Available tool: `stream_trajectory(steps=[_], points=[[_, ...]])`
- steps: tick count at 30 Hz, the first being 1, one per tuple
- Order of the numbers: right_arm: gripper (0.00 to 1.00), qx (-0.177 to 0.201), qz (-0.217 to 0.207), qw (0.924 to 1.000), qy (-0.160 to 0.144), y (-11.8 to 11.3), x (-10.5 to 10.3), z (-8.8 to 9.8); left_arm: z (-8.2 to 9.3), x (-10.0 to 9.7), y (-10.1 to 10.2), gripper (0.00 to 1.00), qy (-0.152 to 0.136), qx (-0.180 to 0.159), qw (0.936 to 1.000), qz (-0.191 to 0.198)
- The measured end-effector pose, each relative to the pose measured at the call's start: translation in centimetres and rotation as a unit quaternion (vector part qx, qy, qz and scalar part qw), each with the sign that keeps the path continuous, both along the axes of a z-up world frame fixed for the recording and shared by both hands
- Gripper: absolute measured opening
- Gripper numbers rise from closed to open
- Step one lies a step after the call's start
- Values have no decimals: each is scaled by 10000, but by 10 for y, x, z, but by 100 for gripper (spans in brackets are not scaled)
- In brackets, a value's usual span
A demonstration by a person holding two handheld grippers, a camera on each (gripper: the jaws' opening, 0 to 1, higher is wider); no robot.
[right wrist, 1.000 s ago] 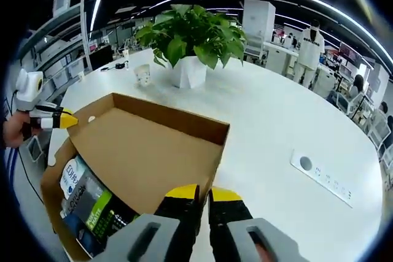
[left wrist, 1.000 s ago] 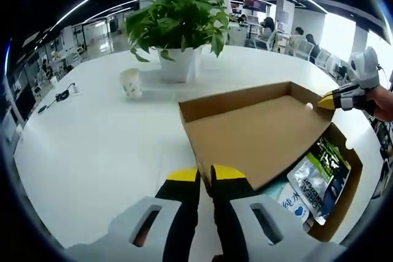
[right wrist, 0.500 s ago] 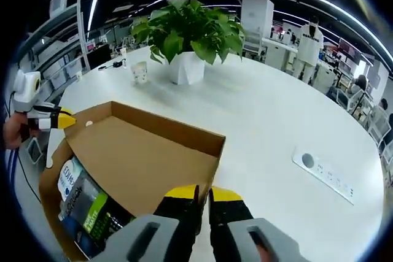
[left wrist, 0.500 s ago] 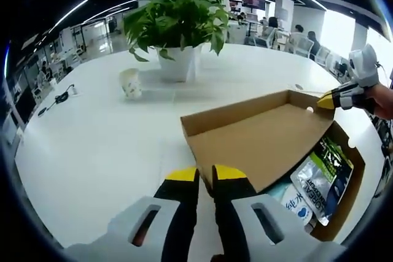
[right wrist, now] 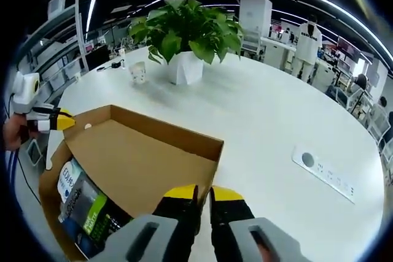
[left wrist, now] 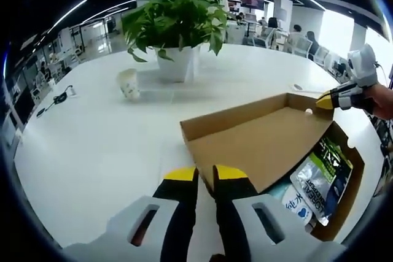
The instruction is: Operate the shoe box by opening the lid, removing the specified soft item, and placing it in the target area until the item is outside and the box remains undamaged.
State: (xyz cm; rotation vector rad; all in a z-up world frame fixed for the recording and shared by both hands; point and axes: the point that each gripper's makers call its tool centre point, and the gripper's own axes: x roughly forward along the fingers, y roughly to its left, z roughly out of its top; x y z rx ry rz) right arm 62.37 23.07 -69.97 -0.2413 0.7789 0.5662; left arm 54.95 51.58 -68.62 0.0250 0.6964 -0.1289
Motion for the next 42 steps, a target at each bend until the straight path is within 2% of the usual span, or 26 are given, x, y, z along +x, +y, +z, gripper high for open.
stream_trajectory(steps=[6, 8, 16, 21, 32, 38, 42], points=[[10, -74, -69, 9999, -88, -4, 2, 3, 2, -1, 0, 13, -27, -23, 10000, -27], [12, -67, -75, 9999, -81, -5, 2, 4, 2, -2, -2, 15, 26, -122, 9999, -34], [13, -1, -45, 9998, -184, -11, 3, 11, 11, -5, -2, 18, -61, -46, 10000, -59], [15, 54, -87, 9996, -273, -16, 1, 22, 15, -9, 3, 23, -56, -35, 10000, 26], [23, 159, -58, 9991, -384, -31, -27, 34, 34, -27, 6, 26, -270, -152, 9995, 97], [26, 350, -165, 9983, -431, -41, -45, 43, 47, -39, 0, 29, -444, -243, 9987, 33], [28, 433, -147, 9981, -411, -47, -59, 42, 51, -48, -7, 31, -509, -300, 9983, -18]])
